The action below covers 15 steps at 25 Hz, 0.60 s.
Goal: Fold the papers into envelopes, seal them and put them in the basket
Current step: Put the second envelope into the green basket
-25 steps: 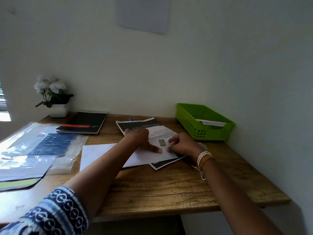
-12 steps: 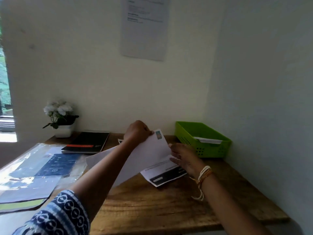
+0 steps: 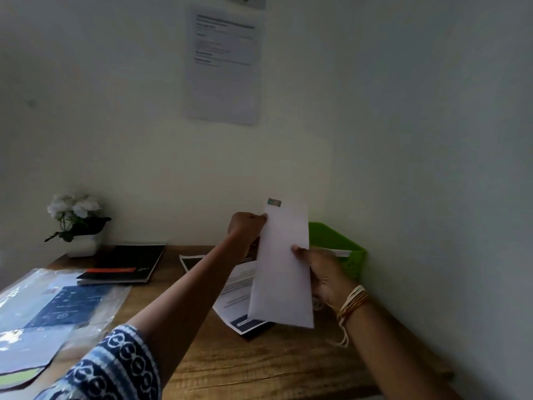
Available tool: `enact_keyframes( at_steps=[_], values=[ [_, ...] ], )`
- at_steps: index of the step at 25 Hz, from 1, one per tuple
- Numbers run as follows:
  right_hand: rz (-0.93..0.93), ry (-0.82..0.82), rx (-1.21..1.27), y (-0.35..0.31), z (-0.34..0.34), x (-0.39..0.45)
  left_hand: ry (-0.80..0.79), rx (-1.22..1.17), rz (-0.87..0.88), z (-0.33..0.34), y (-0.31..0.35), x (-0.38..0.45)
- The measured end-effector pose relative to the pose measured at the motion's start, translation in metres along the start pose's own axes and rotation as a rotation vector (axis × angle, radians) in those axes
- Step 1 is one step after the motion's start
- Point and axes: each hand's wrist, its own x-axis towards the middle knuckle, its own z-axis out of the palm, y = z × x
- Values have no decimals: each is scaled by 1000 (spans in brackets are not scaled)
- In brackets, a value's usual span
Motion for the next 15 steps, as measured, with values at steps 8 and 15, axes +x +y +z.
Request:
enact_keyframes(
  at_steps=[8,15],
  values=[
    [-31,199,-443,-81,-57,56,-524,196,-332,42,2,-13],
    [104,105,-1056,-111,-65,104,-435,47,-333,83,-5,18]
  ],
)
